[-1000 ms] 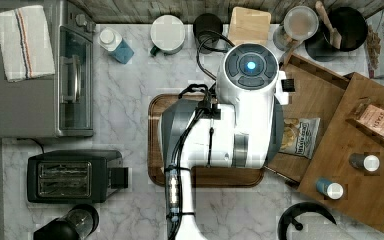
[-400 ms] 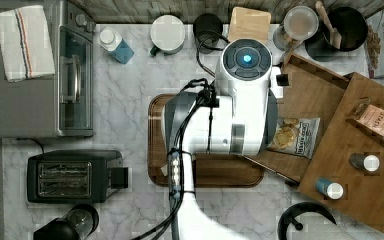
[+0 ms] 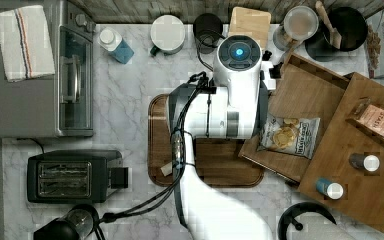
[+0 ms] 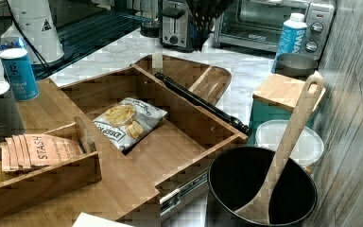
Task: Close the drawer.
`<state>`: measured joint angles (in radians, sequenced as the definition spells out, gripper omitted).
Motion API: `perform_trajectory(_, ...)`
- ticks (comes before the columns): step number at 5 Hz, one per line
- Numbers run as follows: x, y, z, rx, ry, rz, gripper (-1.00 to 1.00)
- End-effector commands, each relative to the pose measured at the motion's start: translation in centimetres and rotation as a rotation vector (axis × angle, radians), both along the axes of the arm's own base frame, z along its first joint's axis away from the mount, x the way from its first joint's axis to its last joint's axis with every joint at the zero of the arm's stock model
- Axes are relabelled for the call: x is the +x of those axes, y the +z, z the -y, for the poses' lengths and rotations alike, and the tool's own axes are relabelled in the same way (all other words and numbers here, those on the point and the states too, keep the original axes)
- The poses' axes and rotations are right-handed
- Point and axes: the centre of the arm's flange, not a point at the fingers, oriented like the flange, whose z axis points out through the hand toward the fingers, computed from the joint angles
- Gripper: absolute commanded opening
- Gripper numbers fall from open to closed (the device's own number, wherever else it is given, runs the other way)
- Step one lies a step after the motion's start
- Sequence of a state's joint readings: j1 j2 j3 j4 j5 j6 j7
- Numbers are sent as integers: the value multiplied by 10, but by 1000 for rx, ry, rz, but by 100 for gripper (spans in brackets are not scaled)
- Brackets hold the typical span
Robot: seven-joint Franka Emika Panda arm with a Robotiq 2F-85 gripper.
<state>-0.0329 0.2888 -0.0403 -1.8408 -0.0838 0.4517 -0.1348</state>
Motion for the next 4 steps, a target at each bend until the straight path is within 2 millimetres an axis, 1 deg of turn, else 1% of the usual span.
perform_trajectory(1, 63, 55, -22, -75, -39, 233, -100)
perform_trajectory(2, 71, 40, -17, -93, -5, 292, -100)
perform_trajectory(4, 89, 5, -2, -124, 40, 279, -100)
